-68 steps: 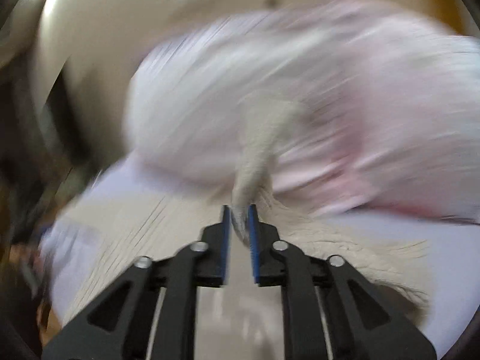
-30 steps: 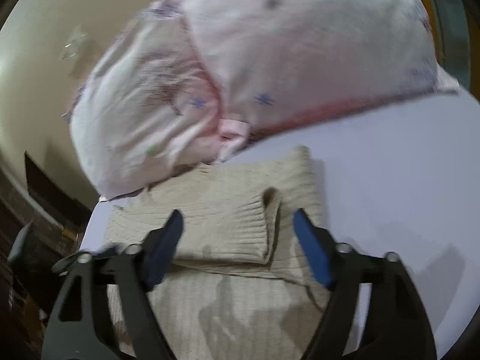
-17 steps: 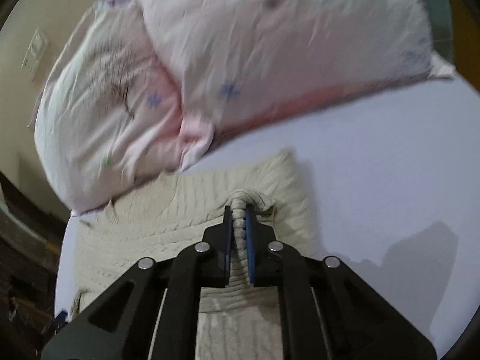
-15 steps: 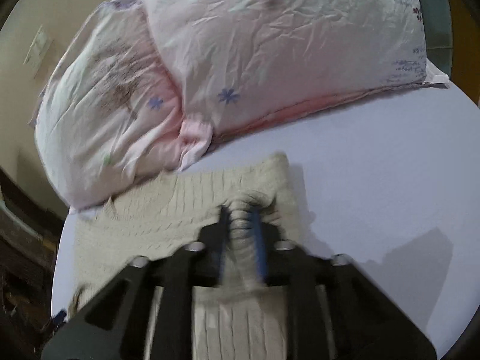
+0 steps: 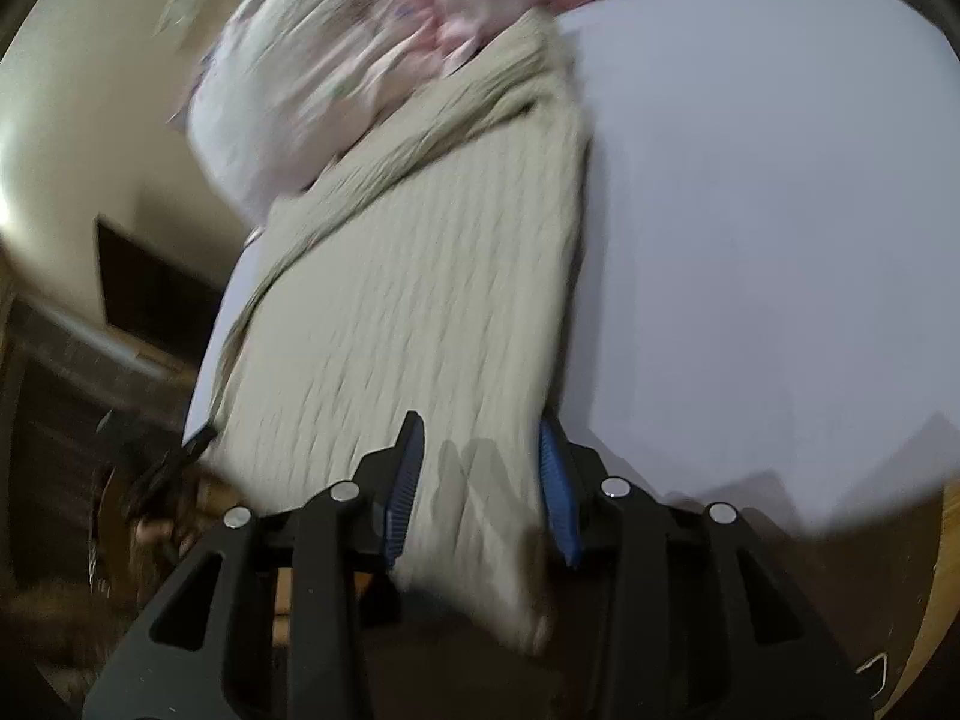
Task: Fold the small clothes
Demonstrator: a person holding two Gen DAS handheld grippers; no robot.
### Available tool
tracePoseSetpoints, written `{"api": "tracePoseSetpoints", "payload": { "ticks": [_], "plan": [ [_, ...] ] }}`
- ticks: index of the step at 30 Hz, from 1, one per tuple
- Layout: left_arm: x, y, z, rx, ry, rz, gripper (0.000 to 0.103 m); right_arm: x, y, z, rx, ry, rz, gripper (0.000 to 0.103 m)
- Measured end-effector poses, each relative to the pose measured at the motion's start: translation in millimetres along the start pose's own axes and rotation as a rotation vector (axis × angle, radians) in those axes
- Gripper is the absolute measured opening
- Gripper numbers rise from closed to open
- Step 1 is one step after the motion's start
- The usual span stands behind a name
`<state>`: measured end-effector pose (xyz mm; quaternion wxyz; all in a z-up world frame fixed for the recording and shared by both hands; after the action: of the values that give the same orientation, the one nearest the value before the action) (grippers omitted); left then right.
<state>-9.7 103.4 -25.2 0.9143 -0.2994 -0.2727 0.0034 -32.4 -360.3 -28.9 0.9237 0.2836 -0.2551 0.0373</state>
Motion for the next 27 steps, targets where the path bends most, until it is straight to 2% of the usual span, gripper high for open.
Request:
{"api": "tracePoseSetpoints", "payload": {
  "ticks": [1, 2, 3, 4, 6, 8, 12, 14, 15, 16, 18, 20, 22, 23, 25, 26, 27],
  "plan": [
    [-3, -1, 1, -0.002, 0.004, 0.004, 0.026, -6, 2, 2, 0.010, 0.003, -0.003, 0.037],
    [-5, -1, 0, -0.003, 0.010, 0.009, 0.018, -10, 4, 2, 0.026, 0.006, -0.005, 0.030],
    [-6, -2, -1, -0.005, 0.016, 0.015, 0.011, -14, 7, -2, 0.056, 0.024, -0.009, 0.012],
    [-6, -2, -3, -0.014, 0.025, 0.024, 0.010, -17, 7, -7, 0.074, 0.044, -0.010, 0.007],
    [-1, -6, -2, -0.045, 0.023, 0.043, 0.008, -8, 11, -13, 0.105, 0.030, -0.006, 0.007],
    [13, -12, 6, -0.089, -0.010, 0.059, 0.008, 11, 17, -1, 0.149, -0.046, -0.002, 0.006],
    [73, -22, 19, -0.142, -0.127, 0.081, 0.008, 96, 28, 26, 0.206, -0.268, 0.047, 0.006],
    [116, -25, 13, -0.127, -0.197, 0.098, 0.008, 134, 20, 24, 0.215, -0.326, 0.023, 0.006],
    [137, -24, 5, -0.121, -0.223, 0.126, 0.008, 163, 10, 16, 0.221, -0.364, -0.015, 0.006],
    [167, -20, -10, -0.115, -0.252, 0.179, 0.008, 186, 2, 7, 0.212, -0.385, -0.054, 0.006],
    [202, -12, -38, -0.070, -0.276, 0.237, 0.008, 234, -29, -24, 0.165, -0.412, -0.174, 0.006],
    [235, 3, -83, 0.024, -0.267, 0.293, 0.008, 260, -66, -58, 0.050, -0.397, -0.292, 0.006],
    [253, 30, -126, 0.082, -0.199, 0.405, 0.008, 272, -95, -87, -0.013, -0.348, -0.388, 0.007],
    [256, 40, -137, 0.064, -0.167, 0.468, 0.008, 273, -103, -98, -0.004, -0.327, -0.429, 0.012],
    [258, 47, -134, -0.023, -0.164, 0.526, 0.008, 275, -107, -105, 0.023, -0.337, -0.465, 0.020],
    [259, 45, -127, -0.062, -0.171, 0.513, 0.008, 278, -106, -104, 0.034, -0.349, -0.451, 0.034],
    [259, 44, -121, -0.079, -0.173, 0.498, 0.018, 284, -104, -103, 0.041, -0.363, -0.424, 0.047]
  ]
}}
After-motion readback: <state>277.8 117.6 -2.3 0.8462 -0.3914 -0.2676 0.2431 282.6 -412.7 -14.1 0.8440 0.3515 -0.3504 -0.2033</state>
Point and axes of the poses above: each gripper's, at about its wrist camera, not at the fingertips, and z roughly against the way its jaws point, y to its left, x to its top, the point moved 5 cm from there along -z, roughly the way its jaws point, and after that the axes turned 13 degrees about z, right-handed, at the moved point
